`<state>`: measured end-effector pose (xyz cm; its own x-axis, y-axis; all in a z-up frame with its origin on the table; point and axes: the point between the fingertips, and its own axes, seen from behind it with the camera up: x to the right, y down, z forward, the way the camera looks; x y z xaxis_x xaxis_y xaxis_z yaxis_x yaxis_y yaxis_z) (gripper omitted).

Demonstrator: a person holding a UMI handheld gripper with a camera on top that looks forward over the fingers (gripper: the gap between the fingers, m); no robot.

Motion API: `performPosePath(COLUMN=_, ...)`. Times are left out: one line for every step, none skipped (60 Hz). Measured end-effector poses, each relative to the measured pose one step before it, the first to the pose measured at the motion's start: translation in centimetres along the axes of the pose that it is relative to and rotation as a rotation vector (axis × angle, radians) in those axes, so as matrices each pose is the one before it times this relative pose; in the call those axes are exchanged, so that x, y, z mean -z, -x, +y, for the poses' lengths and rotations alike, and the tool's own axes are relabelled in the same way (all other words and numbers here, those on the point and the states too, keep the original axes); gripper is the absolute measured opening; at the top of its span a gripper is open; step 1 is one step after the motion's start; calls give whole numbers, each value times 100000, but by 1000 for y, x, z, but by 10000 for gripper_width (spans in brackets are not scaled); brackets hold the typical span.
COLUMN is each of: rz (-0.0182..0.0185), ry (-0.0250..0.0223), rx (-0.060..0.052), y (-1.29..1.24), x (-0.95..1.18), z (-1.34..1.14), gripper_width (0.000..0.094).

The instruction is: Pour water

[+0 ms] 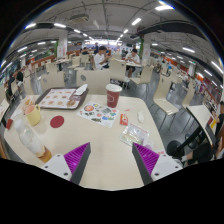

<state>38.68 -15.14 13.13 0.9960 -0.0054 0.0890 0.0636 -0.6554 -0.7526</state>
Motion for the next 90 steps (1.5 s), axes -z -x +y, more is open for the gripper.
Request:
performPosePath(rz=158, ry=71, rx=-178, y=-8, x=14, z=86, gripper_width=848)
performPosePath(rz=216, ry=62, rx=-196, y=-333, x=-509, z=896, gripper_width=846)
performPosePath(rz=126, ry=219, rx=-275, y=39, x=20, z=196, gripper_width=849)
performPosePath(rz=91, ry=261, rx=-260, y=53, x=11, z=292, gripper_width=848)
performPosePath(rz=132, ry=275, rx=-254, y=-3, x=35, z=357, gripper_width=846)
performPosePath(rz=174, ry=290, rx=-318, y=363, x=595, z=-445, gripper_width=848)
performPosePath(rz=229, ry=12, rx=-239, y=-327, x=-484, z=761, gripper_width=847)
performPosePath(rz=546, ry=430, rx=-205, y=97, x=620, z=24, gripper_width=846)
performPosePath(rz=515, ry=376, rx=-214, y=21, x=182, z=380, gripper_width=848)
performPosePath(rz=506, ry=486, rx=-185, y=51, x=138, z=388, gripper_width=847)
performPosePath(rz=509, ry=571, rx=-127, y=66, x=147, z=411, gripper_width=846)
performPosePath(rz=520, ry=568, rx=-187, y=62, x=163, z=409, gripper_width=846)
performPosePath(rz=554, ry=501, rx=-285, y=90, x=172, z=406, gripper_width=848)
performPosePath(rz=491, ry=398, rx=-376, y=138, x=196, z=399, gripper_width=847)
performPosePath(rz=395, ry=380, rx=-378, y=195, x=225, z=399, gripper_width=847)
performPosePath(rz=252, ry=357, rx=-359, y=271, x=234, z=394, gripper_width=850)
performPosePath(rz=176, ry=325, rx=-302, y=275, x=286, z=434, gripper_width=849)
performPosePath(rz=290, ry=362, rx=-379, y=307, x=263, z=432, gripper_width=850)
performPosePath(rz=170, ry=350, rx=-348, y=359, x=274, z=457, gripper_width=851)
performPosePath(rz=107, ry=216, rx=-252, y=384, x=301, z=436, gripper_width=850)
performPosePath(rz=86, ry=86, rx=-133, y=413, x=301, z=431, gripper_width=849)
performPosePath(rz=123, ry=15, rx=-51, y=493, x=249, z=430, gripper_width=851)
performPosePath(rz=136, ry=8, rx=-37, y=500, x=255, z=441, gripper_width=851)
performPosePath(rz=127, ry=57, rx=-3, y=530, x=277, z=454, gripper_width=852)
performPosePath(rz=140, ry=99, rx=137, y=583, x=299, z=444, gripper_width=851)
performPosePath(rz=102, ry=205, rx=298, y=590, x=313, z=500, gripper_width=851)
performPosePath(rz=94, ry=228, rx=366, y=677, x=242, z=474, gripper_width=850)
performPosePath(rz=163, ry=200, rx=374, y=705, x=265, z=441, gripper_width=848)
performPosePath(rz=233, ry=147, rx=273, y=689, x=288, z=427, gripper_width=852)
performPosePath(rz=189, ry=91, rx=184, y=744, x=270, z=425, gripper_width=851)
performPosePath(rz=53, ry=-154, rx=64, y=834, x=216, z=342, gripper_width=854)
performPosePath(rz=-159, ry=-302, rx=-27, y=878, x=225, z=327, gripper_width=851)
performPosePath(rz=-311, ry=-334, rx=-156, y=880, x=175, z=291, gripper_width=851)
performPosePath(rz=-449, ry=-278, rx=-258, y=929, x=175, z=278, gripper_width=850)
performPosePath(rz=-616, ry=-206, rx=-469, y=955, x=121, z=256, gripper_width=847)
performPosePath(rz=-651, ry=-164, rx=-612, y=962, x=83, z=236, gripper_width=850)
performPosePath(rz=-783, ry=-207, rx=-642, y=1003, x=78, z=194, gripper_width=851)
performPosePath(rz=-766, ry=-408, rx=-645, y=965, x=36, z=85, gripper_width=849)
performPosePath(rz=-625, ry=-648, rx=-627, y=908, x=-12, z=16, gripper_width=849)
performPosePath(rz=-501, ry=-794, rx=-485, y=853, x=9, z=-43, gripper_width=850)
performPosePath(rz=-417, ry=-790, rx=-262, y=830, x=-17, z=-74, gripper_width=852)
performPosePath(rz=-441, ry=-758, rx=-104, y=821, x=-109, z=-117, gripper_width=852)
performPosePath(rz=-485, ry=-716, rx=-20, y=826, x=-113, z=-114, gripper_width=853)
performPosePath(rz=-536, ry=-789, rx=27, y=810, x=-109, z=-176, gripper_width=851)
performPosePath(rz=-612, ry=-952, rx=-46, y=787, x=-146, z=-242, gripper_width=852)
performPosePath(rz=-659, ry=-1160, rx=-163, y=723, x=-204, z=-322, gripper_width=852)
performPosePath(rz=-679, ry=-1343, rx=-225, y=711, x=-232, z=-404, gripper_width=850)
performPosePath(rz=-683, ry=-1414, rx=-278, y=647, x=-286, z=-415, gripper_width=852)
performPosePath(rz=-648, ry=-1312, rx=-221, y=614, x=-314, z=-408, gripper_width=853)
performPosePath(rz=-530, ry=-1076, rx=-156, y=591, x=-342, z=-368, gripper_width=850)
performPosePath(rz=-407, ry=-934, rx=-96, y=479, x=-361, z=-373, gripper_width=853)
performPosePath(rz=-382, ry=-893, rx=-82, y=402, x=-399, z=-332, gripper_width=854)
performPosePath(rz=-299, ry=-1014, rx=-103, y=345, x=-461, z=-386, gripper_width=850)
performPosePath(rz=-160, ry=-1134, rx=-160, y=271, x=-499, z=-397, gripper_width=850)
performPosePath(rz=-97, ry=-1039, rx=-153, y=221, x=-541, z=-382, gripper_width=851)
performPosePath(rz=-10, ry=-868, rx=-68, y=151, x=-607, z=-344, gripper_width=850)
performPosePath(rz=142, ry=-871, rx=-81, y=131, x=-596, z=-284, gripper_width=849)
performPosePath(rz=423, ry=-663, rx=-76, y=215, x=-643, z=-402, gripper_width=849)
performPosePath(rz=192, ry=-750, rx=-109, y=53, x=-475, z=-218, gripper_width=850)
performPosePath(rz=211, ry=-656, rx=-151, y=20, x=-523, z=-214, gripper_width=847)
performPosePath(rz=369, ry=-640, rx=-271, y=-53, x=-513, z=-199, gripper_width=842)
performPosePath(rz=463, ry=-629, rx=-414, y=-42, x=-462, z=-192, gripper_width=833)
performPosePath(rz=-18, ry=-859, rx=-550, y=-136, x=-417, z=-109, gripper_width=824)
performPosePath(rz=-370, ry=-842, rx=-532, y=28, x=-682, z=-197, gripper_width=807)
performPosePath(rz=147, ry=-649, rx=-401, y=281, x=-122, z=-261, gripper_width=780)
performPosePath(rz=-113, ry=-858, rx=-309, y=28, x=-308, z=-212, gripper_width=749)
performPosePath(rz=-238, ry=-808, rx=-76, y=122, x=-267, z=-171, gripper_width=709)
performPosePath(rz=216, ry=-693, rx=91, y=-28, x=-245, z=-185, gripper_width=659)
performPosePath(rz=694, ry=-522, rx=166, y=-147, x=-231, z=-120, gripper_width=610)
performPosePath(rz=866, ry=-762, rx=-84, y=-597, x=-325, z=122, gripper_width=554)
performPosePath(rz=727, ry=-796, rx=-120, y=-70, x=-134, z=-230, gripper_width=553)
performPosePath(rz=704, ry=-333, rx=-299, y=372, x=-109, z=-226, gripper_width=553)
performPosePath(rz=249, ry=-139, rx=-199, y=69, x=-81, z=15, gripper_width=546)
performPosePath(rz=-6, ry=-574, rx=65, y=51, x=-51, z=-60, gripper_width=532)
performPosePath(rz=-71, ry=-693, rx=151, y=74, x=-79, z=-78, gripper_width=525)
performPosePath(rz=138, ry=-399, rx=239, y=8, x=-46, z=-26, gripper_width=510)
performPosePath(rz=346, ry=-249, rx=-22, y=-24, x=-24, z=-16, gripper_width=506)
performPosePath(rz=484, ry=-252, rx=-334, y=-180, x=-37, z=-52, gripper_width=488)
performPosePath(rz=423, ry=91, rx=-129, y=15, x=15, z=12, gripper_width=482)
performPosePath(rz=471, ry=290, rx=-131, y=-23, x=33, z=56, gripper_width=472)
performPosePath(rz=308, ry=214, rx=-34, y=43, x=-4, z=-25, gripper_width=453)
performPosePath(rz=422, ry=520, rx=45, y=11, x=-6, z=24, gripper_width=455)
performPosePath(rz=410, ry=428, rx=351, y=67, x=-114, z=-38, gripper_width=436)
performPosePath(rz=503, ry=426, rx=548, y=-18, x=-38, z=-70, gripper_width=423)
performPosePath(rz=829, ry=280, rx=368, y=-51, x=7, z=-141, gripper_width=425)
performPosePath(rz=888, ry=381, rx=625, y=-57, x=20, z=-137, gripper_width=423)
performPosePath(rz=851, ry=251, rx=908, y=-37, x=23, z=-195, gripper_width=423)
performPosePath(rz=841, ry=27, rx=952, y=-31, x=25, z=-284, gripper_width=425)
performPosePath(rz=812, ry=-206, rx=817, y=-179, x=159, z=-187, gripper_width=425)
performPosePath(rz=1029, ry=11, rx=1022, y=-76, x=23, z=-380, gripper_width=424)
